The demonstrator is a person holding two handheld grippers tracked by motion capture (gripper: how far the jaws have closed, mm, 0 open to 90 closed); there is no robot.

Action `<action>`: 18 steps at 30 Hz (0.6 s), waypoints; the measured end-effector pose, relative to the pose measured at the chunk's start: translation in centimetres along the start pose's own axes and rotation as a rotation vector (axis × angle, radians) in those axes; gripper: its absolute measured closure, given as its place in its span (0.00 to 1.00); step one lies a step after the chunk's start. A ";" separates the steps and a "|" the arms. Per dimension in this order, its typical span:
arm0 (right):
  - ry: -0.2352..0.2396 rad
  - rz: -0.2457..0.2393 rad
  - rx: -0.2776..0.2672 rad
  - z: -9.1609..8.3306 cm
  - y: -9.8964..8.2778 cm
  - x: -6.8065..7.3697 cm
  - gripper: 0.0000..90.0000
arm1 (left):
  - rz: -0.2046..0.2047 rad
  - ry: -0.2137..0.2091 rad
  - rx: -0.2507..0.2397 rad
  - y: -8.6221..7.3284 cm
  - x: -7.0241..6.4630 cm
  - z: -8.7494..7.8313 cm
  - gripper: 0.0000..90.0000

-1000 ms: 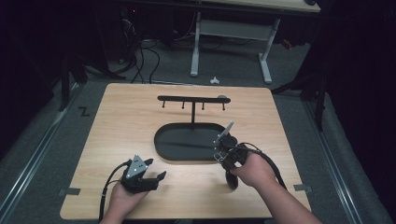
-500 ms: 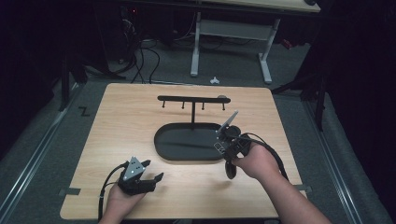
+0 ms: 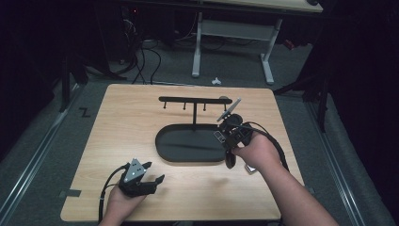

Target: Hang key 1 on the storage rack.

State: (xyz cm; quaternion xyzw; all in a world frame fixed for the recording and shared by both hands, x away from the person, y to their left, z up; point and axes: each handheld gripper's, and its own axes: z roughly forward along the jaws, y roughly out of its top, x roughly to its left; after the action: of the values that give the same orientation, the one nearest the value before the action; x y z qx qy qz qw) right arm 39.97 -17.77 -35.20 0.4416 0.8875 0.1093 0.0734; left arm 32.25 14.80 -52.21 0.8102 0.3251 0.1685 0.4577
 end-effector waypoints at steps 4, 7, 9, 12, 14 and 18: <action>-0.005 -0.002 -0.007 -0.4 0.7 -0.2 0.90 | -0.001 0.002 -0.001 -0.1 0.0 -0.1 0.32; -0.011 -0.003 -0.013 -0.6 1.3 -0.1 0.90 | -0.001 0.001 0.000 0.0 0.0 -0.1 0.32; -0.013 0.004 -0.013 -0.7 1.6 0.0 0.90 | -0.001 0.002 -0.002 0.0 0.0 -0.1 0.32; -0.016 -0.006 -0.020 -0.9 1.9 0.0 0.90 | 0.000 0.000 0.000 0.0 0.0 -0.1 0.32; -0.018 -0.006 -0.026 -1.0 2.2 0.1 0.90 | 0.001 -0.001 0.001 0.0 0.0 -0.1 0.32; -0.020 -0.008 -0.039 -1.3 2.8 0.1 0.90 | 0.002 -0.001 0.002 0.0 0.0 -0.1 0.32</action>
State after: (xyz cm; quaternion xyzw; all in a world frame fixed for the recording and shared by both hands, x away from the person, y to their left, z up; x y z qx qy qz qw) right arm 41.74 -16.18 -33.27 0.4375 0.8862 0.1219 0.0914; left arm 32.17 14.84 -52.21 0.8110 0.3243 0.1685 0.4569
